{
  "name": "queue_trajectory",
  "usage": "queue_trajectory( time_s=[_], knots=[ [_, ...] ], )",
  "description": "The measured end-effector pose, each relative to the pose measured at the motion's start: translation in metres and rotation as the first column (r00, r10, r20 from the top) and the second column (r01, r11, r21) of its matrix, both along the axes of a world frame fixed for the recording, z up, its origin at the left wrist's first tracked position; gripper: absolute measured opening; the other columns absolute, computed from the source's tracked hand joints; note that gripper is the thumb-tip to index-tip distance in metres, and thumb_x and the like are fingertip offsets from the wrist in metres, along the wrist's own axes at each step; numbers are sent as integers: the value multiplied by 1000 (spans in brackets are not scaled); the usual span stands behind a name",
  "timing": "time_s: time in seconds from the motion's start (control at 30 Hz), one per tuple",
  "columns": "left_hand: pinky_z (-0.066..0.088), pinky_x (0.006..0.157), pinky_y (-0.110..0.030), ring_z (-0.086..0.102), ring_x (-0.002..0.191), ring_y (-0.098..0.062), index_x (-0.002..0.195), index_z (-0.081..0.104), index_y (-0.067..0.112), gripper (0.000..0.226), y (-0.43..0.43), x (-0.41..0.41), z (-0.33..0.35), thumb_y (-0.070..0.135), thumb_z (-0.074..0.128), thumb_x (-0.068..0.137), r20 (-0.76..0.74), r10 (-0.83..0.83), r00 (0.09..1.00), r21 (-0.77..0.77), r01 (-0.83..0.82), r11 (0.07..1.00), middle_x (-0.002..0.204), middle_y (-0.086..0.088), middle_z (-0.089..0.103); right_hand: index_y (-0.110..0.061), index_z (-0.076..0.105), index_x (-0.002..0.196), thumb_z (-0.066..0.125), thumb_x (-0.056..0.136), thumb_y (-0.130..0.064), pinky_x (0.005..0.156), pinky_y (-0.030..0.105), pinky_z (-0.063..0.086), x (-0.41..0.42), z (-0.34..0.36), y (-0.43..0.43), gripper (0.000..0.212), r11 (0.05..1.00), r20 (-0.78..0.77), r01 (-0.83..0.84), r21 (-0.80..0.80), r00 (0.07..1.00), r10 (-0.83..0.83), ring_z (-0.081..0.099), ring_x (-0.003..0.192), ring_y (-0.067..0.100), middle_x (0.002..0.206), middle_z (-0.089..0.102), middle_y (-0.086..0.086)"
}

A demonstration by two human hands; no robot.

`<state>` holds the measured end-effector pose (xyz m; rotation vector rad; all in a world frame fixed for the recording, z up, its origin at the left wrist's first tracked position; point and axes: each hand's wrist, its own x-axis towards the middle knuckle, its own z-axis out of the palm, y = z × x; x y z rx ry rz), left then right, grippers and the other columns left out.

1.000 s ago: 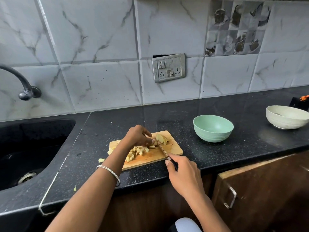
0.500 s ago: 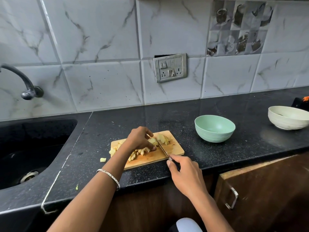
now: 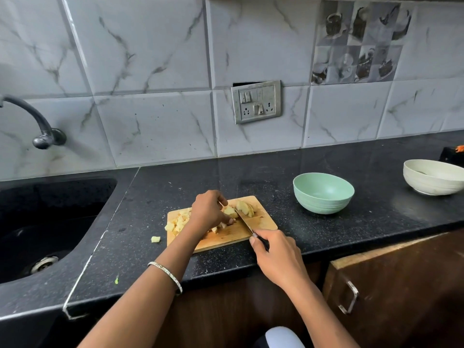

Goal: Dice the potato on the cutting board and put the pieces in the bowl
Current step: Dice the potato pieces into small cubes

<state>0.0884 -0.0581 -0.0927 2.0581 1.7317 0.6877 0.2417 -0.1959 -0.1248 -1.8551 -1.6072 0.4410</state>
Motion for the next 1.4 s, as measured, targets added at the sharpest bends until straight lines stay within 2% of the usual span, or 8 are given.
queue_trajectory(
  time_s=[0.2, 0.33, 0.47, 0.6, 0.8, 1.0, 1.17, 1.4],
  knots=[
    [56, 81, -35, 66, 90, -17, 102, 70, 21, 46, -1, -1, -2, 22, 93, 62, 27, 9, 1000, 12, -10, 1000, 93, 1, 70, -33, 65, 129, 49, 102, -44, 88, 37, 50, -1, 2, 2, 34, 1000, -29, -13, 8, 1000, 13, 64, 104, 27, 111, 72, -1],
    [53, 85, -33, 64, 101, -18, 119, 69, 22, 54, 1, -3, 0, 27, 89, 69, -47, -27, 999, 13, 28, 1000, 111, -2, 70, -37, 64, 131, 50, 101, -44, 87, 36, 51, 7, 3, 5, 34, 1000, -66, -2, 14, 998, 3, 67, 95, 24, 95, 74, -1],
    [52, 83, -33, 64, 102, -20, 114, 73, 17, 46, 2, -2, 1, 30, 87, 71, -102, -29, 994, 4, 30, 1000, 114, -2, 71, -37, 64, 131, 51, 101, -44, 87, 35, 51, 8, 5, 3, 34, 1000, -75, -12, 16, 997, 13, 67, 94, 21, 91, 73, -3],
    [54, 82, -33, 66, 94, -18, 112, 74, 15, 48, 1, -1, -1, 32, 88, 69, -64, -10, 998, -4, 9, 1000, 109, -3, 73, -36, 65, 130, 51, 101, -45, 90, 37, 50, 5, 2, 3, 34, 1000, -81, -25, 5, 996, 26, 68, 92, 21, 92, 73, -3],
    [53, 91, -33, 64, 105, -16, 122, 67, 16, 64, 3, -4, 0, 33, 90, 65, -32, -50, 998, -26, 49, 998, 115, 0, 70, -34, 66, 129, 51, 101, -45, 96, 39, 49, 6, 0, 9, 34, 1000, -87, -13, 10, 996, 14, 68, 97, 22, 99, 74, -4],
    [55, 91, -33, 66, 100, -11, 111, 72, 18, 55, 2, -4, -1, 31, 92, 62, -4, -69, 998, -9, 69, 998, 107, 3, 73, -32, 66, 128, 48, 103, -44, 88, 39, 53, 10, 4, 12, 33, 997, -133, -53, -63, 990, 44, 66, 97, 22, 90, 72, -1],
    [56, 90, -35, 67, 97, -10, 105, 73, 18, 52, 1, -5, -5, 32, 93, 59, 41, -64, 997, -10, 64, 998, 102, 3, 74, -34, 54, 143, 40, 105, -46, 98, 40, 48, 14, 6, 10, 42, 1000, -106, 13, -14, 994, -14, 61, 113, 21, 111, 72, 2],
    [57, 86, -36, 67, 96, -12, 101, 68, 21, 48, -1, -7, -8, 28, 93, 61, 68, -24, 997, 10, 24, 1000, 101, 5, 73, -32, 58, 135, 36, 106, -47, 91, 41, 50, -1, 5, 8, 40, 1000, 6, -31, 3, 999, 31, 63, 103, 23, 96, 71, 0]
  ],
)
